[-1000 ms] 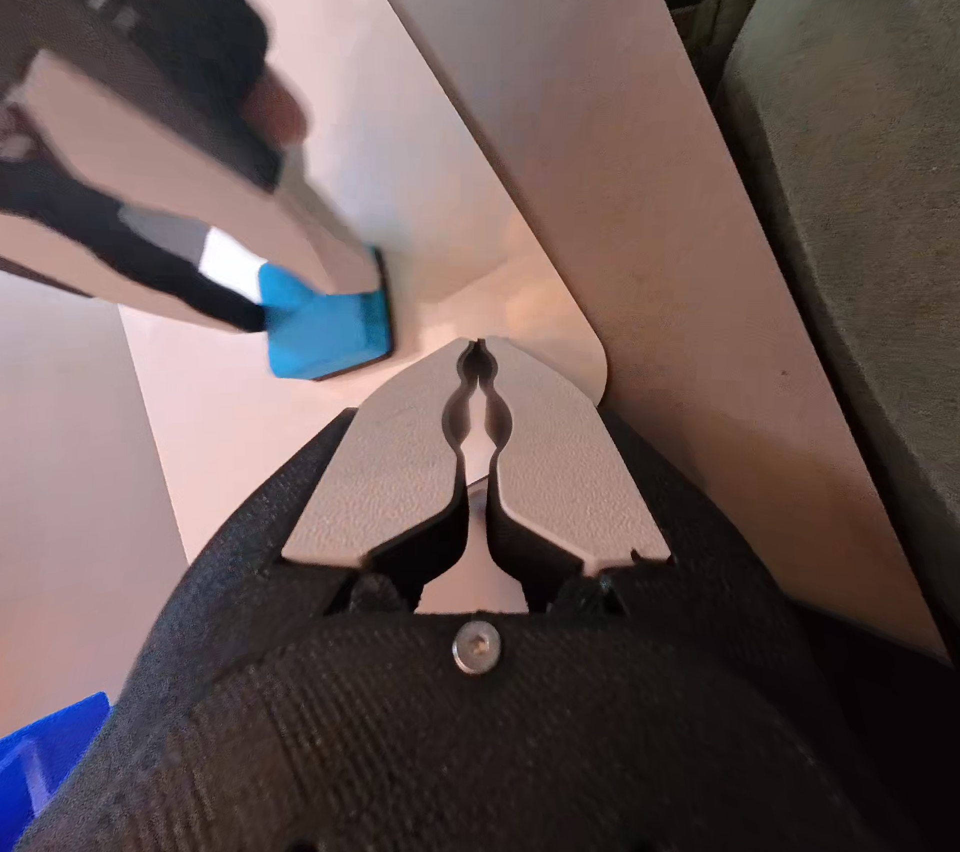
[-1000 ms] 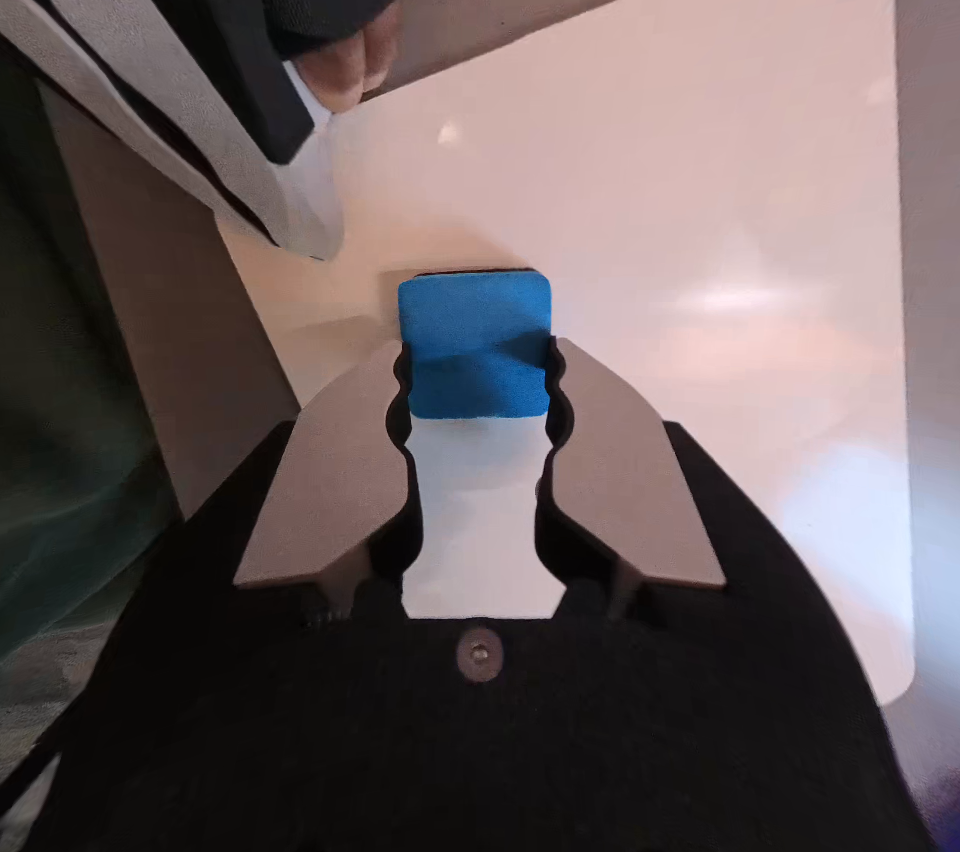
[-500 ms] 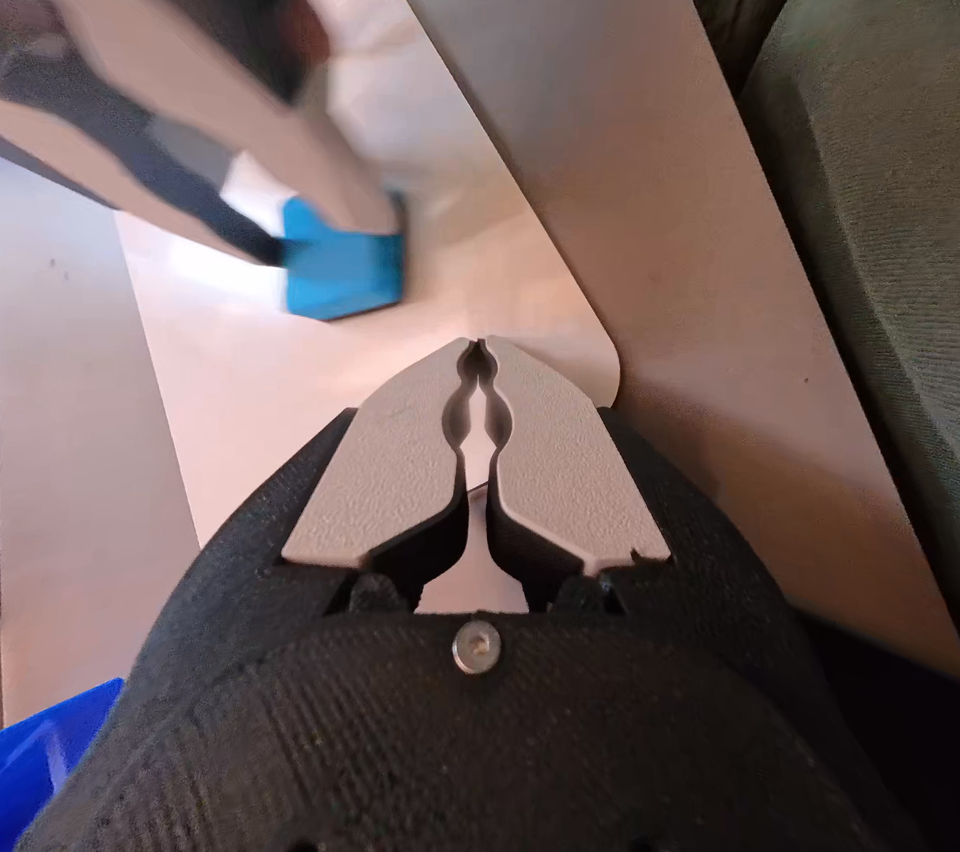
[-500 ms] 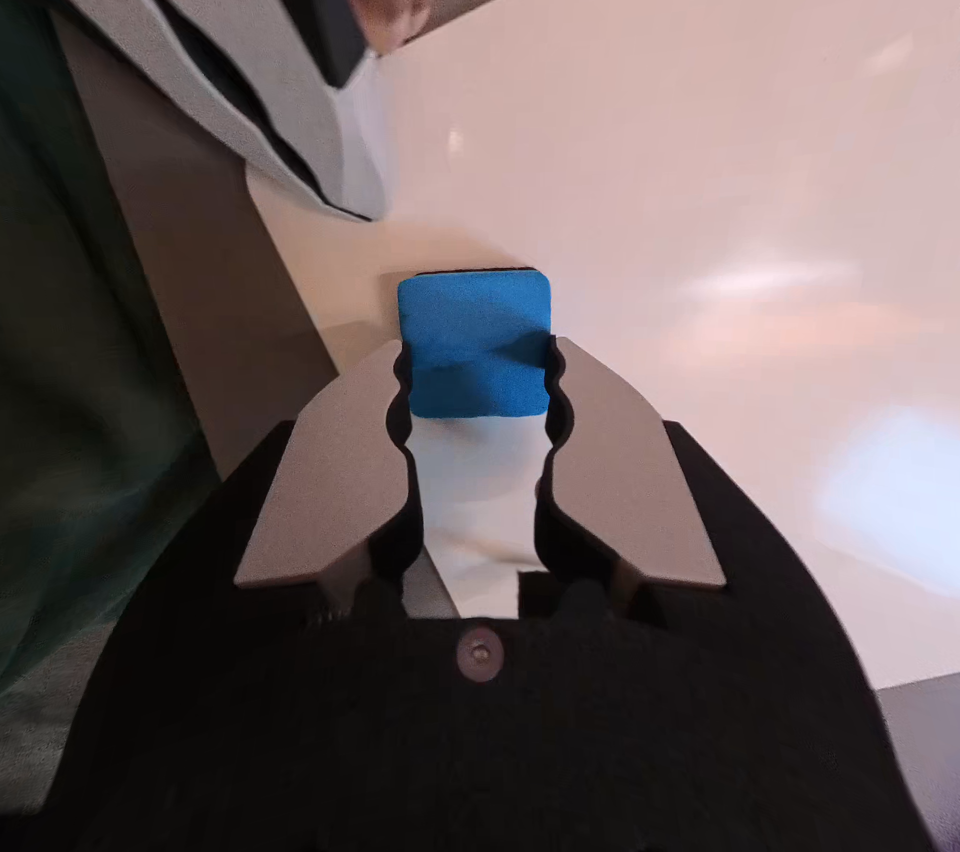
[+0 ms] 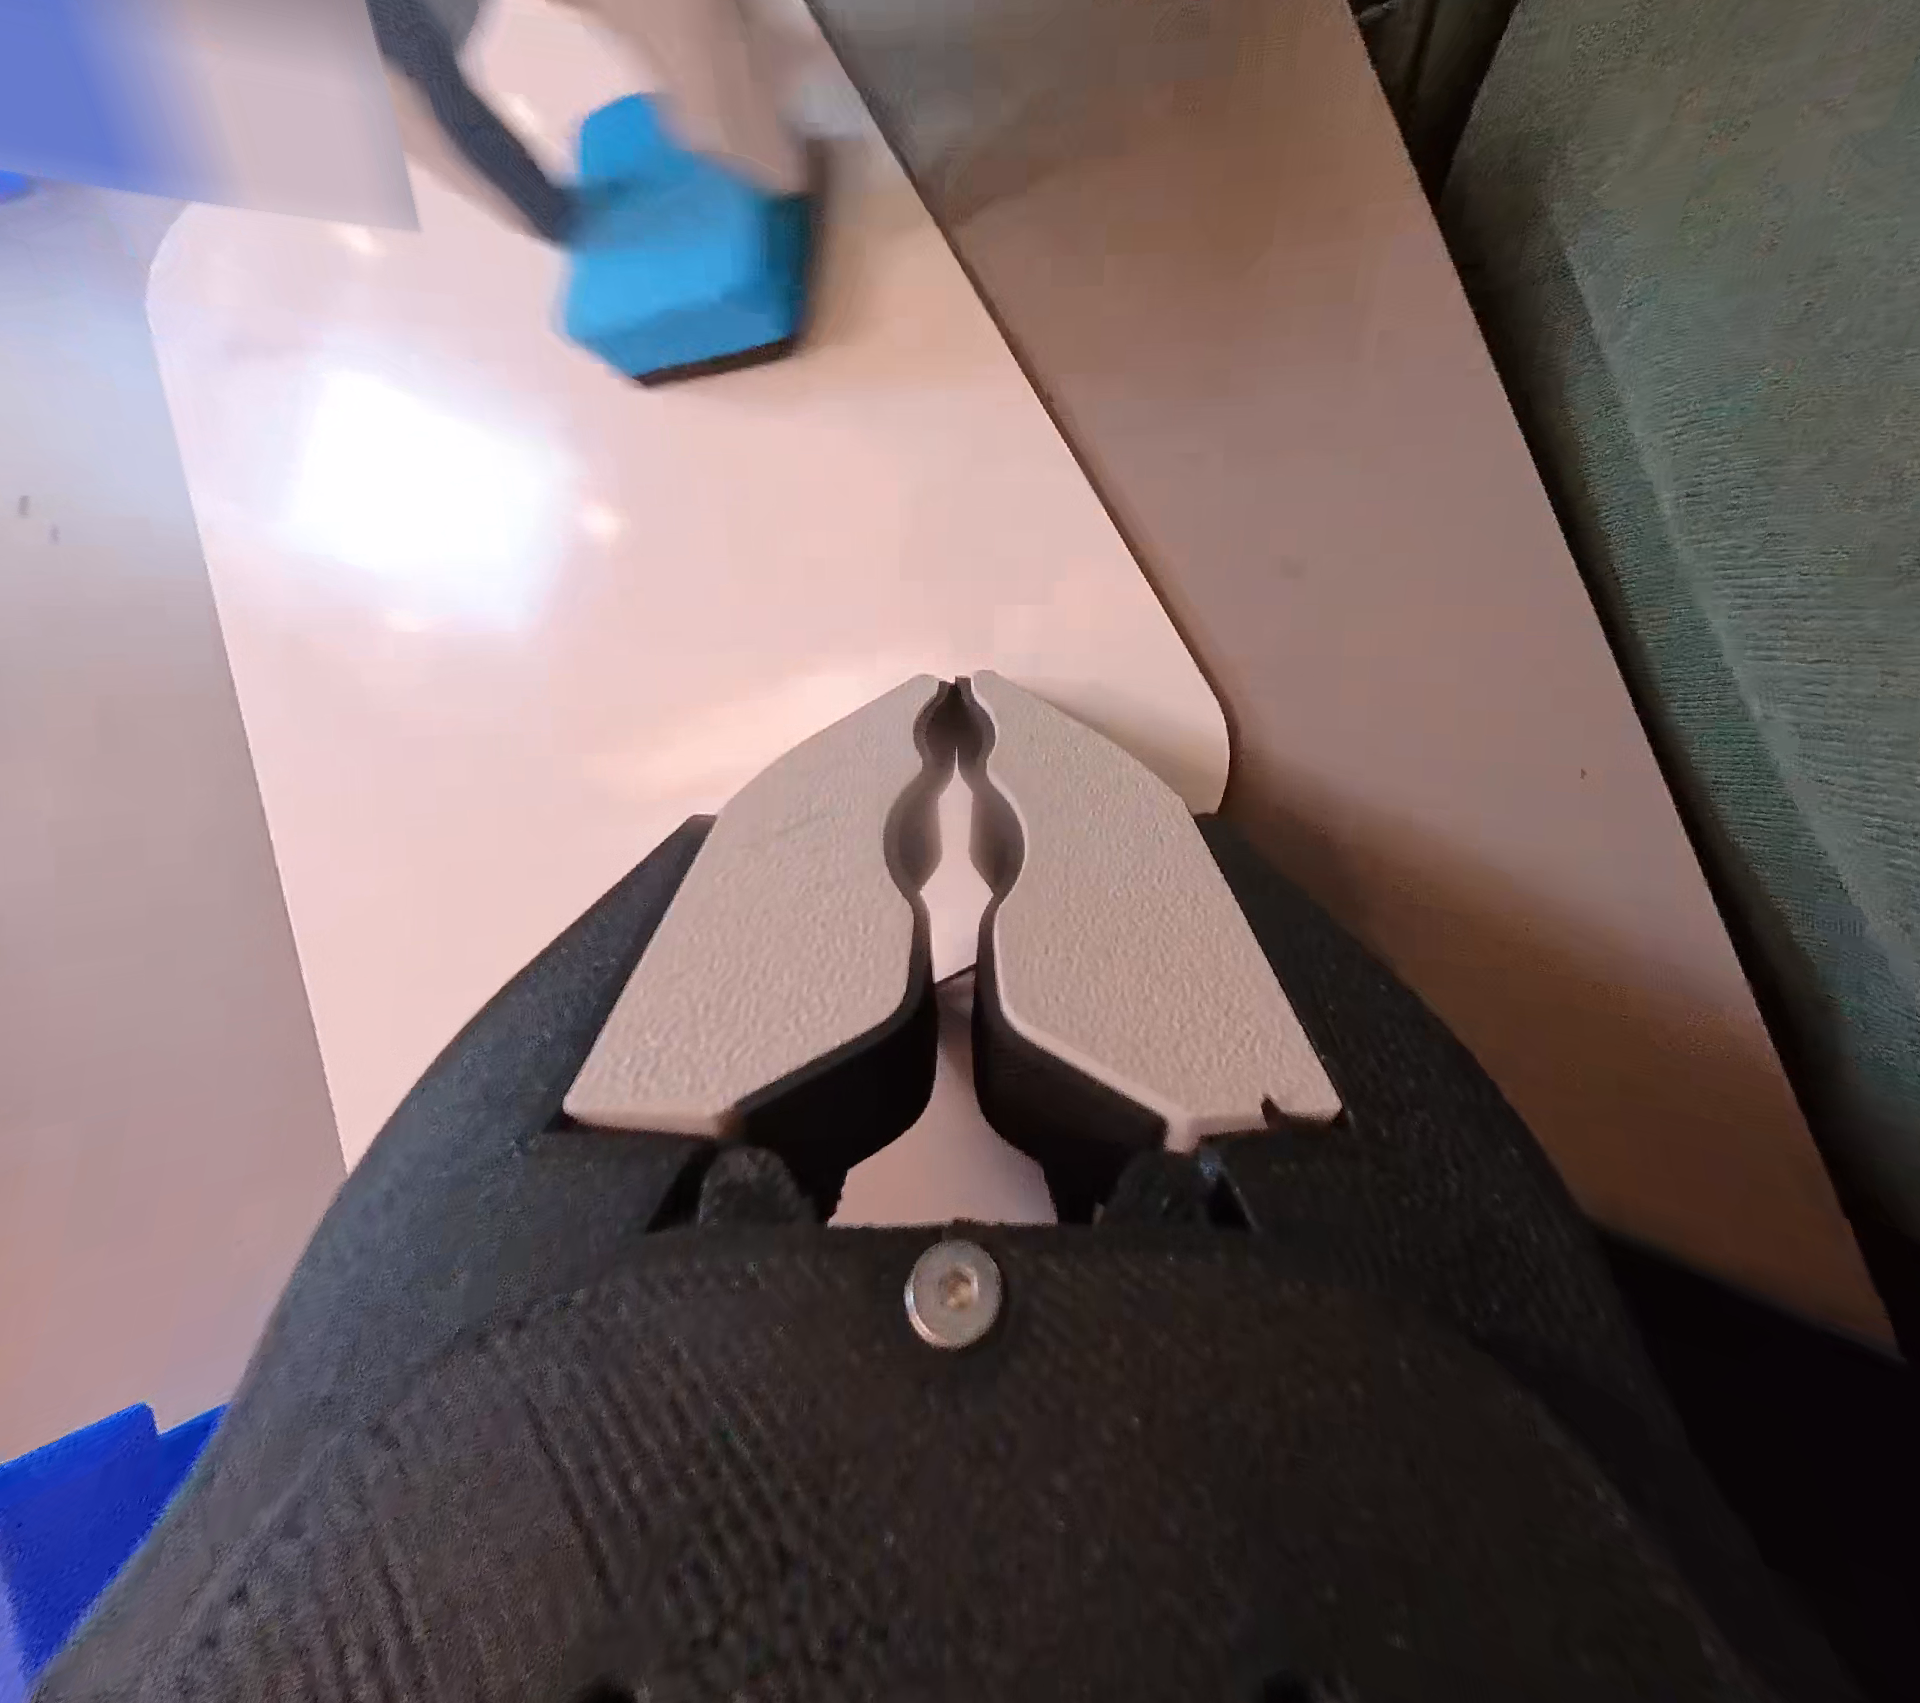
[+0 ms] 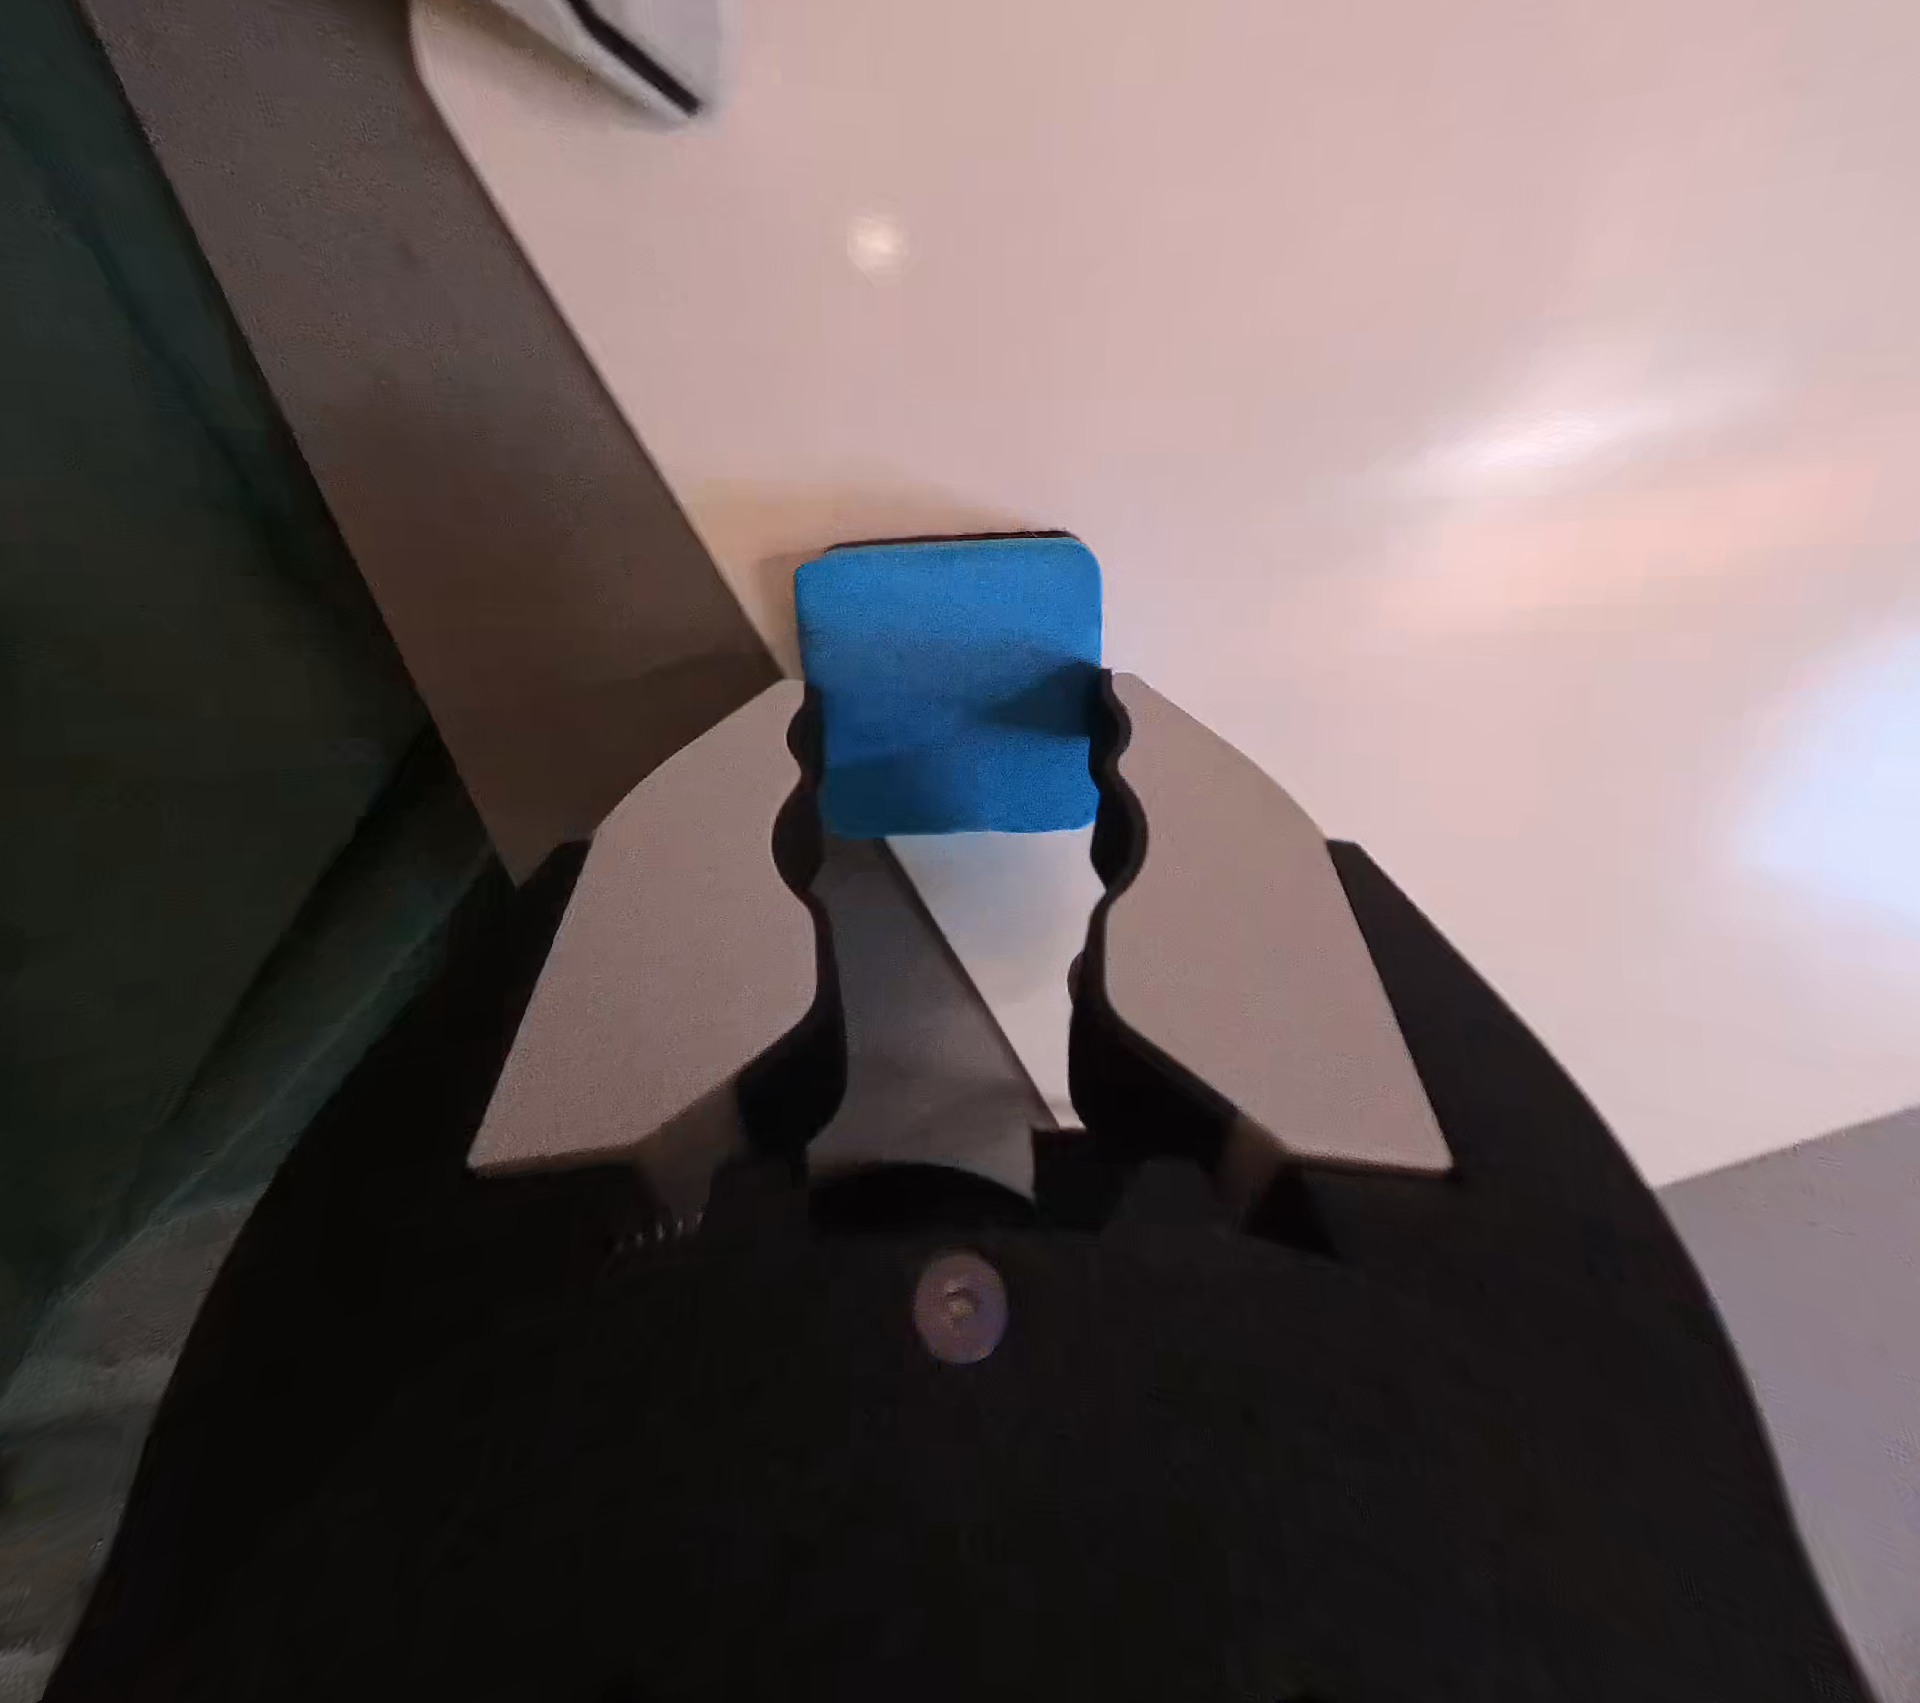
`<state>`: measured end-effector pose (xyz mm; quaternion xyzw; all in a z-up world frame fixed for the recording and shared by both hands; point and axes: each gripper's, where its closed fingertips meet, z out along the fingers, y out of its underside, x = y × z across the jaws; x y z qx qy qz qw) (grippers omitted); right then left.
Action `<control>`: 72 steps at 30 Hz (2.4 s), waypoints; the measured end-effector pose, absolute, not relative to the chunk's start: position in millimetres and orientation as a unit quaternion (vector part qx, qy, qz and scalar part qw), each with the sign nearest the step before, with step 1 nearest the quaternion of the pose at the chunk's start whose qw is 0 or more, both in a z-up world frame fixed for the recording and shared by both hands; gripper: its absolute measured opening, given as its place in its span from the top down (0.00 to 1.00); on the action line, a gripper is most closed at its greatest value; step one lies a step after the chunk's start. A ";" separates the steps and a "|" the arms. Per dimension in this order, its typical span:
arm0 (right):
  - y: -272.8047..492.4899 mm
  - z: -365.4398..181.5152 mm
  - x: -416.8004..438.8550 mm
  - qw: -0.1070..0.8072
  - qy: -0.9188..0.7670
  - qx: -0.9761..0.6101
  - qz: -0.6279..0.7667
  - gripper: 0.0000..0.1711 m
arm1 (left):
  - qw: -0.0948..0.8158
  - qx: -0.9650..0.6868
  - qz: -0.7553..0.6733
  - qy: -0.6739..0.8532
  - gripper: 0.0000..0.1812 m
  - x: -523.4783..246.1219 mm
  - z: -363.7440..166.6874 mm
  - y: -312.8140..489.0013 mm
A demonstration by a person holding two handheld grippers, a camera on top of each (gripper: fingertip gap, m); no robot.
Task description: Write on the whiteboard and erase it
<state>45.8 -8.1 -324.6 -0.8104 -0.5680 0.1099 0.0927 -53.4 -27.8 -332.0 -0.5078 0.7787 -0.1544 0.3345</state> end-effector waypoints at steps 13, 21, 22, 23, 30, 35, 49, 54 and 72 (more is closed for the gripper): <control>49.2 -324.7 140.4 0.096 -0.449 -0.884 0.086 0.71 | 0.339 -0.509 -0.153 0.776 1.00 -52.0 -332.1 -28.3; 31.0 -324.9 129.6 0.090 -0.476 -0.871 0.081 0.71 | 0.341 -0.506 -0.141 0.779 1.00 -52.0 -331.9 -28.6; 59.5 -325.1 137.5 0.101 -0.458 -0.880 0.081 0.71 | 0.344 -0.506 -0.137 0.779 1.00 -52.2 -331.9 -28.3; 88.2 -325.1 146.7 0.112 -0.438 -0.888 0.081 0.71 | 0.345 -0.507 -0.135 0.778 1.00 -52.5 -331.8 -27.7; 176.6 -317.5 178.4 0.228 -0.394 -0.890 0.003 0.71 | 0.347 -0.514 -0.136 0.773 1.00 -54.5 -331.6 -26.2; 161.5 -264.2 157.9 0.387 -0.342 -0.851 0.089 0.70 | 0.338 -0.516 -0.161 0.771 1.00 -54.1 -331.0 -24.8; 296.2 -265.8 168.3 0.385 -0.226 -0.895 0.023 0.70 | 0.503 -0.585 -0.343 0.536 1.00 -68.2 -257.1 62.2; 345.4 -302.6 168.7 0.325 -0.139 -0.934 0.051 0.70 | 0.530 -0.584 -0.368 0.493 1.00 -77.8 -248.7 74.7; 296.0 -176.0 124.3 0.570 -0.209 -0.776 0.174 0.49 | 0.512 -0.629 -0.394 0.432 0.76 -84.3 -255.5 93.5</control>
